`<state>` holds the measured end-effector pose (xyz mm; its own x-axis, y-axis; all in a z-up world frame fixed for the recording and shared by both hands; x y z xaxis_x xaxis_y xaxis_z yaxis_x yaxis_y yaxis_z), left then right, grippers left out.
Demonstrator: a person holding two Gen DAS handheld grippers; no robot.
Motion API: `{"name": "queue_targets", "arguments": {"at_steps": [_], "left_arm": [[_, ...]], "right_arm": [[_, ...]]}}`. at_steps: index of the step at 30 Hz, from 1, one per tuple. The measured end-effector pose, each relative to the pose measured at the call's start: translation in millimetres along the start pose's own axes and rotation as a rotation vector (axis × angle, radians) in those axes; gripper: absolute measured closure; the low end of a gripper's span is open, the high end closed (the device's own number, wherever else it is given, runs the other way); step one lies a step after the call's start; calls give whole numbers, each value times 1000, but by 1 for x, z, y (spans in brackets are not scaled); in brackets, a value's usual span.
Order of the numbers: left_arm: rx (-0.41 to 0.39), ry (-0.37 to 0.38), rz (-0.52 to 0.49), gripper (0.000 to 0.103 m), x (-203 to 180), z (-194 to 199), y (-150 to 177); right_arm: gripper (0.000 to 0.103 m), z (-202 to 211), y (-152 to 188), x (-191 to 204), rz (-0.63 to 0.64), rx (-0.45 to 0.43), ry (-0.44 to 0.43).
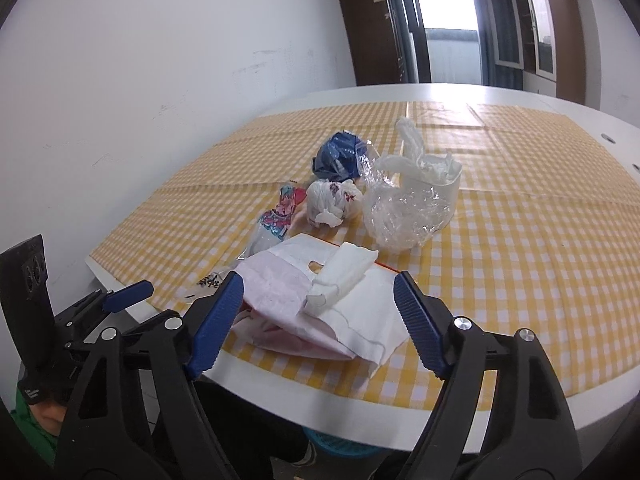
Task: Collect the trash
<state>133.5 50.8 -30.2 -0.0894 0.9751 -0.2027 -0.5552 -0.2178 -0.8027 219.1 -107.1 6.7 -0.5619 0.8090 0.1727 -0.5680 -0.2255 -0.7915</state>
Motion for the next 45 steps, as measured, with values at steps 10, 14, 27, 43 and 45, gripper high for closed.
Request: {"name": "queue_targets", "arguments": {"at_steps": [10, 14, 27, 43, 45], "left_arm": [[37, 21, 26, 75, 6, -25, -8], [22, 27, 37, 90, 8, -20, -6], [-102, 63, 62, 91, 9, 54, -2], [-187, 189, 42, 97, -15, 141, 10], [-189, 219, 46, 97, -19, 153, 12]], "right_arm": [[87, -27, 1, -3, -22, 74, 8], [100, -21, 6, -3, -17, 52, 14], [101, 50, 15, 8, -2, -124, 12], [101, 127, 61, 35, 53, -192, -23], [101, 135, 67, 37, 60, -194, -29]]}}
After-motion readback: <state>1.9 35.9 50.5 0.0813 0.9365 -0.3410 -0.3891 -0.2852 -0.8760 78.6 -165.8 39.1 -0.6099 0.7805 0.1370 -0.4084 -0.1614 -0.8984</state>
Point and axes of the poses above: each gripper's, at about its wrist camera, not at the fingertips, and z roughly against the way its jaws point, x to its left, y to its underside, the point moved 2 cm from there along -z, roughly the way its jaws point, and after that the axes turned 2 degrees about z, right-handed, at the moved point
